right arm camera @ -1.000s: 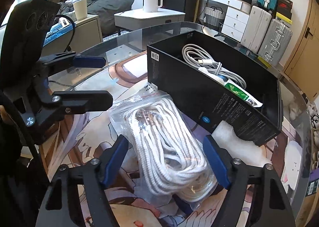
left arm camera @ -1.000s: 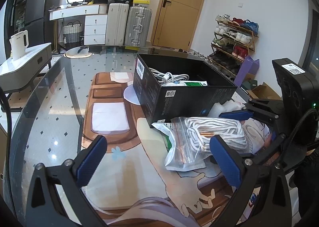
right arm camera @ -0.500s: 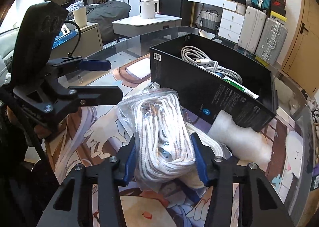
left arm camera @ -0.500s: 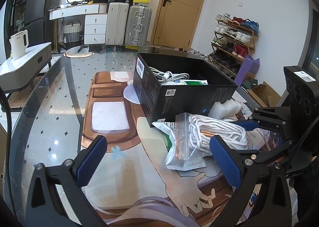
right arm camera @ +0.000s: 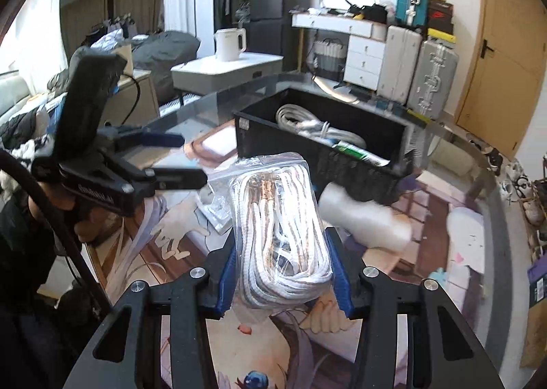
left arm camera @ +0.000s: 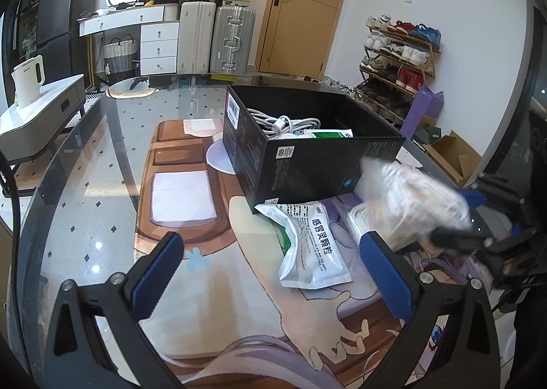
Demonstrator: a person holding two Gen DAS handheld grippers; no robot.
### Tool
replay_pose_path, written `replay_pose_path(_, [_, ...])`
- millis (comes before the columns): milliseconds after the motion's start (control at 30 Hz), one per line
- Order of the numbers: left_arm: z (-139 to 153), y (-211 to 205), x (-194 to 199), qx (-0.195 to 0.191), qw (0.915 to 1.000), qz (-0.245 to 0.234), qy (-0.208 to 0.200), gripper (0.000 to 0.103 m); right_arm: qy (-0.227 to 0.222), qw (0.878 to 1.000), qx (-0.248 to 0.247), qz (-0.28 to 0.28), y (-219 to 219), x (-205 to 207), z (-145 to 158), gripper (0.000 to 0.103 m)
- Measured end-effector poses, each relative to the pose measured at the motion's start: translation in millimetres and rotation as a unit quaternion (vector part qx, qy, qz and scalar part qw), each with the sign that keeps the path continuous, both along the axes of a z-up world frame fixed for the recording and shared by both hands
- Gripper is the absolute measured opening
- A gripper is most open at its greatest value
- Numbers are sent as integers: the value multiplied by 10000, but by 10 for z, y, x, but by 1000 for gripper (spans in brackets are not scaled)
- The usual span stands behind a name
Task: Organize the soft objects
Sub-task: 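Lift the rope bag with the right tool while the left tool grasps the white printed medicine packet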
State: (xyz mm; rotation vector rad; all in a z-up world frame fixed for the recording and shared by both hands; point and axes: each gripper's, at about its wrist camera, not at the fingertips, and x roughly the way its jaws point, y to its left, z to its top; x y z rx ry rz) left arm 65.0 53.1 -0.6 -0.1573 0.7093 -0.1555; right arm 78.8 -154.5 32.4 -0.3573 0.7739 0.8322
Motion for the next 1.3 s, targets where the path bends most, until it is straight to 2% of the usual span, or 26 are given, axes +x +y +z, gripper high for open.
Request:
replay_pose_path(367, [-58, -150, 91, 482, 9982, -24, 370, 103, -372, 9964, 421, -634, -319, 5, 305, 47])
replay_pose_path(633, [-95, -275, 180, 887, 9944, 100, 571, 103, -451, 9931, 314, -1037, -389, 72, 306, 47])
replay_pose_path(967, [-170, -527, 364, 1238, 9879, -153, 917, 103, -412, 9919, 383, -1138, -418, 87, 320, 47])
replay_pose_path(1300, [-197, -466, 468, 1007, 9890, -104, 1082, 96, -376, 9918, 469, -1126, -438, 89, 313, 47])
